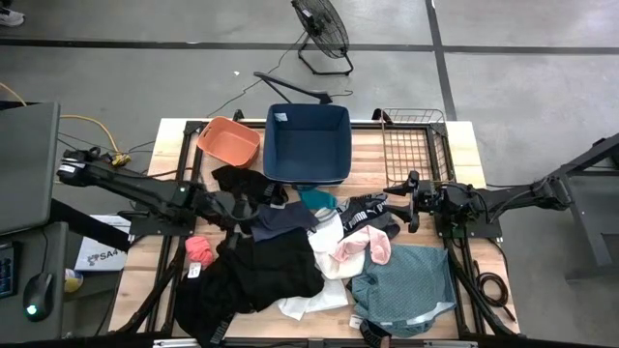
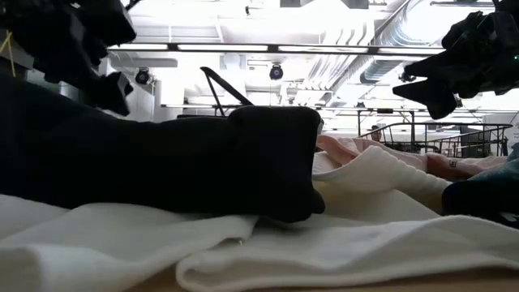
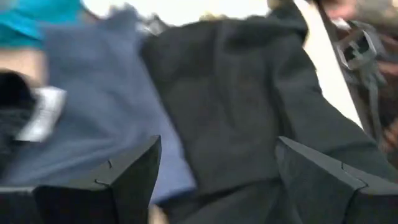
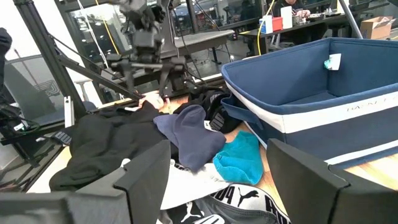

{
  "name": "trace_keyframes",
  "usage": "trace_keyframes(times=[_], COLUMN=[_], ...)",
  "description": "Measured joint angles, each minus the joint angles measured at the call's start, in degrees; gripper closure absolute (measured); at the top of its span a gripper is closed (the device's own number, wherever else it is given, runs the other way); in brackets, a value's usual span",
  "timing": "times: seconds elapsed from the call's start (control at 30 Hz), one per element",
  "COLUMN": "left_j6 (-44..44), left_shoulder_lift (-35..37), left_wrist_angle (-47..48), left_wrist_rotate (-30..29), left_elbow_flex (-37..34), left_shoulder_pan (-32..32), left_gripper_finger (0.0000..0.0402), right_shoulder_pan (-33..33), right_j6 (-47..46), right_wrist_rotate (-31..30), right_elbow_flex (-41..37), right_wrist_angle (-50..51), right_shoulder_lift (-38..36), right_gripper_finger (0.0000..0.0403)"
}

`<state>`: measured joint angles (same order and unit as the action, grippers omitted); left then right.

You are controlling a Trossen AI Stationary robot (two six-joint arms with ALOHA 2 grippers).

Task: Pick & Place Cloths
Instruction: Put the black shirt into the blue bin

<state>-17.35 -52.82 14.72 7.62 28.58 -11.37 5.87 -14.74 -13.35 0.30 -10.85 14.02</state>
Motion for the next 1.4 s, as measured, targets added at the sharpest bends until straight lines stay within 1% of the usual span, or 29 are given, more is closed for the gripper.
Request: trace_keyframes(times=[0.07,0.13,0.23,0.33,0.47,0.57,0.63,0.73,0.8,0.9,0.97,1.03,1.2,1.3,1.4], left_j6=[0.47,1.92,3.42,5.15,10.15,13.88,15.49,15.46,12.71,7.28,6.20,6.19,8.58,10.54,12.71], left_shoulder_lift=[-3.16,-6.31,-11.87,-17.42,-23.37,-26.87,-28.82,-30.95,-32.37,-33.96,-35.14,-36.16,-38.13,-38.38,-38.36], left_wrist_angle=[-1.75,-1.08,-0.21,1.89,7.63,12.50,14.95,17.42,18.42,19.87,19.99,20.20,18.96,18.83,19.16], left_wrist_rotate=[2.76,4.10,5.11,5.09,4.40,4.29,5.31,8.15,9.43,9.02,7.93,6.42,6.50,6.14,4.55], left_elbow_flex=[0.01,0.84,3.99,9.20,17.03,21.74,23.96,26.08,27.44,28.93,29.70,29.68,29.64,29.64,29.59], left_shoulder_pan=[-0.87,-2.09,-3.96,-5.32,-5.99,-5.93,-5.92,-5.93,-5.93,-5.93,-5.92,-5.90,-5.88,-5.88,-5.86], left_gripper_finger=[0.0094,0.0094,0.0094,0.0094,0.0094,0.0094,0.0094,0.0094,0.0094,0.0094,0.0094,0.0094,0.0094,0.0094,0.0094], right_shoulder_pan=[0.00,0.00,0.00,0.02,0.00,0.02,0.02,0.02,0.02,0.01,0.02,0.00,0.01,0.02,0.01], right_j6=[0.00,0.02,0.00,0.00,0.00,0.00,0.00,0.00,0.00,0.01,0.00,0.00,0.01,0.01,0.01], right_wrist_rotate=[0.01,0.01,0.01,-0.01,0.01,-0.01,0.00,0.00,0.01,0.01,-0.02,-0.02,-0.02,-0.02,-0.02], right_elbow_flex=[-0.01,-0.01,0.01,0.01,0.01,0.00,0.01,0.00,0.00,-0.01,-0.01,0.00,-0.01,-0.01,-0.01], right_wrist_angle=[0.00,0.02,0.00,0.09,0.11,0.12,0.04,0.08,0.11,0.10,0.10,0.06,0.16,0.06,0.15], right_shoulder_lift=[0.00,0.01,0.00,0.01,0.02,0.01,0.00,0.00,0.01,0.01,0.02,0.01,0.02,0.02,0.02], right_gripper_finger=[0.0144,0.0144,0.0144,0.0144,0.0144,0.0144,0.0144,0.0144,0.0144,0.0144,0.0144,0.0144,0.0144,0.0144,0.0144])
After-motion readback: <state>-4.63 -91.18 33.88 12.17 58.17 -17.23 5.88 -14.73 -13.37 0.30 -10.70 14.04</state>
